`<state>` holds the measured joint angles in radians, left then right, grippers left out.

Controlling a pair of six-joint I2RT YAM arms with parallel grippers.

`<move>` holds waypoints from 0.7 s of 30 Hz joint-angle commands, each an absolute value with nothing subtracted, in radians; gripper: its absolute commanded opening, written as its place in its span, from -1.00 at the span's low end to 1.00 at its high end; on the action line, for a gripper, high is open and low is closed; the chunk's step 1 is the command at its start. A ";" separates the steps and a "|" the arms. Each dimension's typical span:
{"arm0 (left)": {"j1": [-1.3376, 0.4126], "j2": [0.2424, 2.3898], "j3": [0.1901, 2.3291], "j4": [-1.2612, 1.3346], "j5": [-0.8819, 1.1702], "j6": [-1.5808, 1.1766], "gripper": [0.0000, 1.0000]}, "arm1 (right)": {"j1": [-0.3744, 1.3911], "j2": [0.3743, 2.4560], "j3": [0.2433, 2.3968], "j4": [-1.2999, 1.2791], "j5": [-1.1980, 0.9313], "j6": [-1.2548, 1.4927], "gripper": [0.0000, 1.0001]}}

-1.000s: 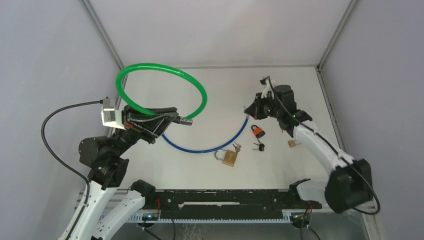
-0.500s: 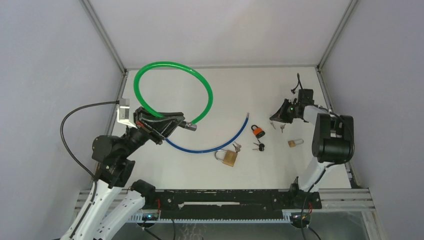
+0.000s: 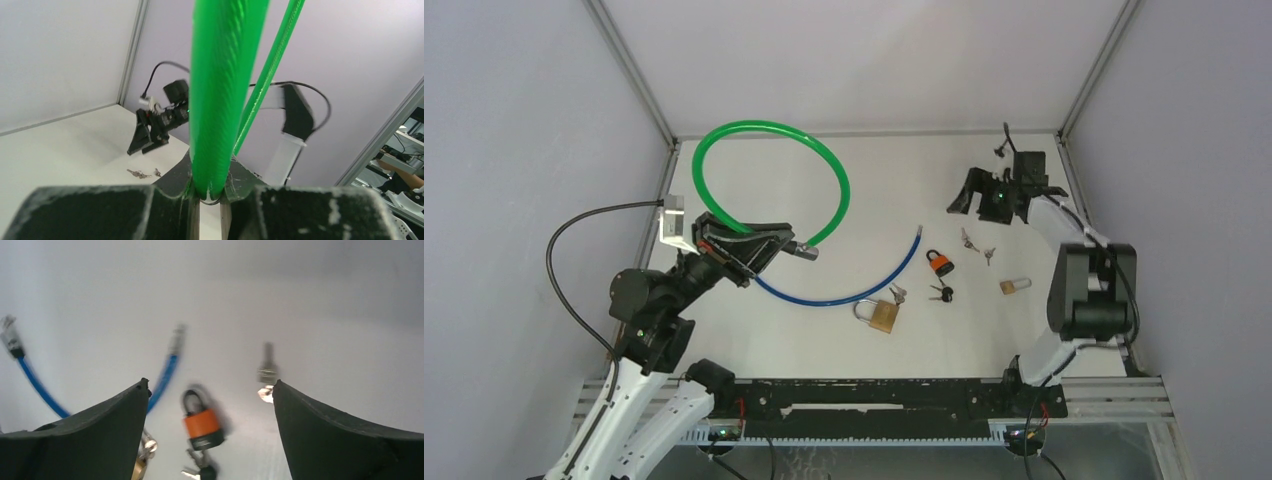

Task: Lock with the key
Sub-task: Place the key at the center of the board, then place the lock at the center of the board.

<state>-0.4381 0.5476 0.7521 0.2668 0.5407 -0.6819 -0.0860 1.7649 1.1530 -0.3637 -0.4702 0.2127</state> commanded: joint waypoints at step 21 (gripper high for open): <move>-0.437 0.542 0.761 0.342 0.504 -0.747 -1.00 | 0.864 1.252 1.038 0.656 -0.719 0.219 0.98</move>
<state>-0.4381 0.5510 0.7521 0.2672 0.5270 -0.7170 0.8001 1.2682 0.9848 0.5919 -0.7822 0.2638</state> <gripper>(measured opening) 0.178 0.992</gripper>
